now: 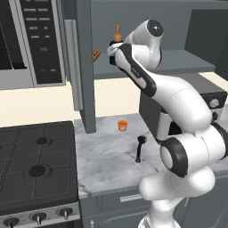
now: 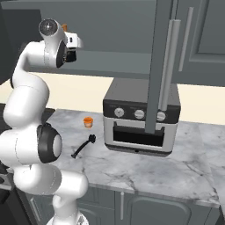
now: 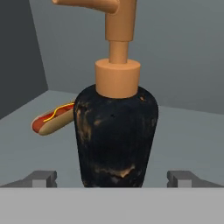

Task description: Pick the soap dispenser and dish brush from the cabinet and place them on the counter.

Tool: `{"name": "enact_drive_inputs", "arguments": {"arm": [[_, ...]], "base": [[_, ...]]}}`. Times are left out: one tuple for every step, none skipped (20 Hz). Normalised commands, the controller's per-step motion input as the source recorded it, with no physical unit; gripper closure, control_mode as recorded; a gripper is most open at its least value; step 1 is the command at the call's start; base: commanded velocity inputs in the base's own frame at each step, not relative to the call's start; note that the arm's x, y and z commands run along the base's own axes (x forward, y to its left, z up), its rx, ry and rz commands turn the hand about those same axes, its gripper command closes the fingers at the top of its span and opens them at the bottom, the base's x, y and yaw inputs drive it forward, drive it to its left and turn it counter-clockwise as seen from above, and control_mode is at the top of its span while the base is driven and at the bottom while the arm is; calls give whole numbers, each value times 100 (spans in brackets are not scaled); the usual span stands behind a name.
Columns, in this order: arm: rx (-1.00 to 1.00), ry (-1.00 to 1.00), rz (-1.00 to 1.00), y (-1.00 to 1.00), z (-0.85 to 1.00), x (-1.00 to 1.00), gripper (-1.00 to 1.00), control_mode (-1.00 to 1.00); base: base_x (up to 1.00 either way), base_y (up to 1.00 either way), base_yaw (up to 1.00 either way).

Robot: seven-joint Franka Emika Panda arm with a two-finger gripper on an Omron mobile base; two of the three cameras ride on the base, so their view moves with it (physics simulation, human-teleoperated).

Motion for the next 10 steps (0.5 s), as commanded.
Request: {"name": "enact_drive_inputs", "arguments": {"arm": [[0, -1, 0, 7, -15, 14, -100, -100], [0, -1, 0, 6, -15, 14, -100, -100], [0, -4, 0, 2, -12, 15, -100, -100], [0, -4, 0, 3, -11, 12, -100, -100], [0, -3, 0, 0, -12, 14, -100, -100], [0, -4, 0, 0, -11, 15, -100, -100], [0, -6, 0, 0, -7, 15, -100, -100], [0, -3, 0, 0, -6, 21, -100, -100], [0, -3, 1, 0, -4, 19, -100, -100], [0, 0, 1, -2, -1, 21, -100, -100]], "base": [[0, 0, 0], [0, 0, 0], [0, 0, 0], [0, 0, 0], [0, 0, 0], [0, 0, 0], [0, 0, 0], [0, 0, 0], [0, 0, 0], [0, 0, 0]]}}
